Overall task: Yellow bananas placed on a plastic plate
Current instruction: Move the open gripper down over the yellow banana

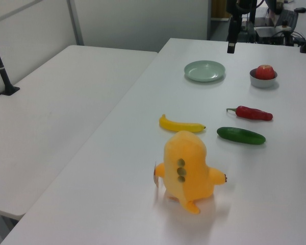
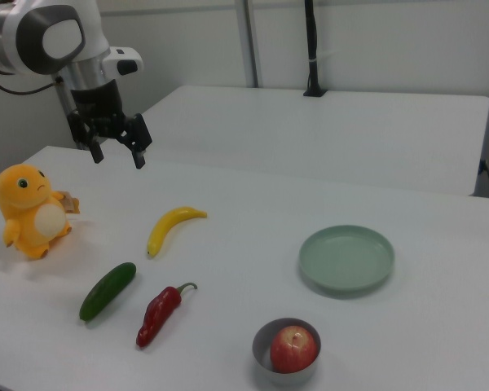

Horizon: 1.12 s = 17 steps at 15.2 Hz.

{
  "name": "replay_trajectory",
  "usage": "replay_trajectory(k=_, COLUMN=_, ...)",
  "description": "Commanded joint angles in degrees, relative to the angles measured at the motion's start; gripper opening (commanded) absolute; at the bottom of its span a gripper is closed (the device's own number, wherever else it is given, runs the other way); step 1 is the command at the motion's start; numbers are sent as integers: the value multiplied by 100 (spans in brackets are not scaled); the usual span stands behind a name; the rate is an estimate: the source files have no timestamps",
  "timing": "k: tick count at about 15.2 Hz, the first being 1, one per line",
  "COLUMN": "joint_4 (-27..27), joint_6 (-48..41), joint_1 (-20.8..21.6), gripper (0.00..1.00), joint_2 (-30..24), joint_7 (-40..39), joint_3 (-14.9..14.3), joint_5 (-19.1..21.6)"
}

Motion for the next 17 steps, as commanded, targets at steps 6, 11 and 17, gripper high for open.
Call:
replay_trajectory(k=6, joint_4=-227, joint_6=129, joint_1=54, gripper=100, joint_2=-177, joint_7=-96, joint_3=-61, joint_5=-61)
replay_trajectory(k=11, joint_4=-200, joint_6=199, joint_1=72, gripper=100, joint_2=59, joint_7=-96, joint_3=-61, joint_5=-53)
replay_trajectory(k=17, joint_4=-86, joint_6=1551, joint_1=274, gripper=100, joint_2=920, joint_7=-52, joint_3=-43, joint_5=-61)
